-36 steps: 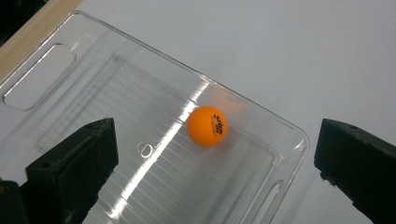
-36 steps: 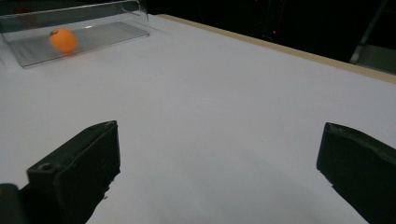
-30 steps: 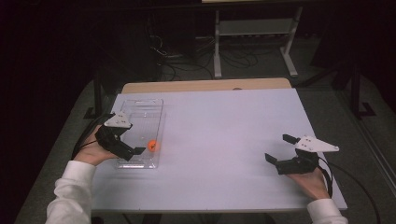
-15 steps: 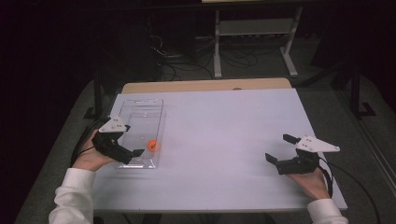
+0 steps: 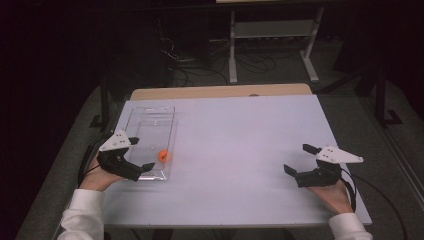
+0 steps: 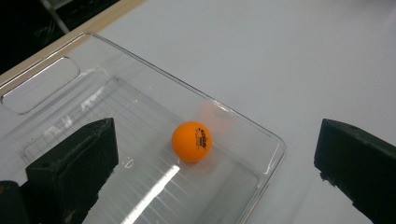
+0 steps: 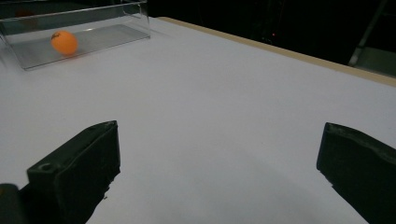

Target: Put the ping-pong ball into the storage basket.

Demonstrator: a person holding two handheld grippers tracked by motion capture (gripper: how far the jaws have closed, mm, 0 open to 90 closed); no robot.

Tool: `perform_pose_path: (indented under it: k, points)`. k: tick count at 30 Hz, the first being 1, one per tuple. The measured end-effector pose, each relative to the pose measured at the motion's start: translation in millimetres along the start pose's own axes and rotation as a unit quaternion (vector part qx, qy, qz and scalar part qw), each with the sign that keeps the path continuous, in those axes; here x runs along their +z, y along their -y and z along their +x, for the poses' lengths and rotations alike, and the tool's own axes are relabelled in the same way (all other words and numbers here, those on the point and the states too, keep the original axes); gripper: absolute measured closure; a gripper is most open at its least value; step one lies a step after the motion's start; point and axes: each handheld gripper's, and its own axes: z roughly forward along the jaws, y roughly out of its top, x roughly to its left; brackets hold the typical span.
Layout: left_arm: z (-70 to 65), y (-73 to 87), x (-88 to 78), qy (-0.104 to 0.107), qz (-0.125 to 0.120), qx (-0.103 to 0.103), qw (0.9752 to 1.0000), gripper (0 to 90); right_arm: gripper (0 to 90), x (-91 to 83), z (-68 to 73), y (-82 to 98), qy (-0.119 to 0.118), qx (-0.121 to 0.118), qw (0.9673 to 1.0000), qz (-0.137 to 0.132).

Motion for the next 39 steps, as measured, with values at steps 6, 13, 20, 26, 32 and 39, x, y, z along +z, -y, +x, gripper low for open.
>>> perform_pose_path:
  k: [6, 13, 20, 26, 32, 39]
  points:
    - [-3.2, 9.6, -1.8, -0.002, -0.023, -0.007, 0.9997, 0.0, 0.0, 0.3, 0.4, 0.1, 0.0, -0.001, 1.0, 0.002]
    - [-4.7, 21.4, -3.5, -0.006, -0.052, -0.023, 0.9984, 0.0, 0.0, 0.9, 0.7, 0.7, 0.001, -0.002, 1.0, 0.004]
    - [-8.0, 32.1, -3.4, -0.01, -0.073, -0.035, 0.9966, 0.0, 0.0, 0.9, 0.8, 0.8, 0.001, -0.003, 1.0, 0.004]
    - [-10.5, 36.9, -5.3, -0.014, -0.093, -0.042, 0.9947, 0.0, 0.0, 1.1, 0.9, 0.9, 0.001, -0.003, 1.0, 0.005]
    - [-13.8, 43.0, -5.8, -0.034, -0.108, -0.047, 0.9924, 0.0, 0.0, 1.1, 1.1, 1.0, 0.001, -0.002, 1.0, 0.005]
    - [-14.2, 44.9, -8.2, -0.043, -0.12, -0.053, 0.9904, 0.0, 0.0, 1.3, 0.9, 1.0, 0.0, -0.002, 1.0, 0.004]
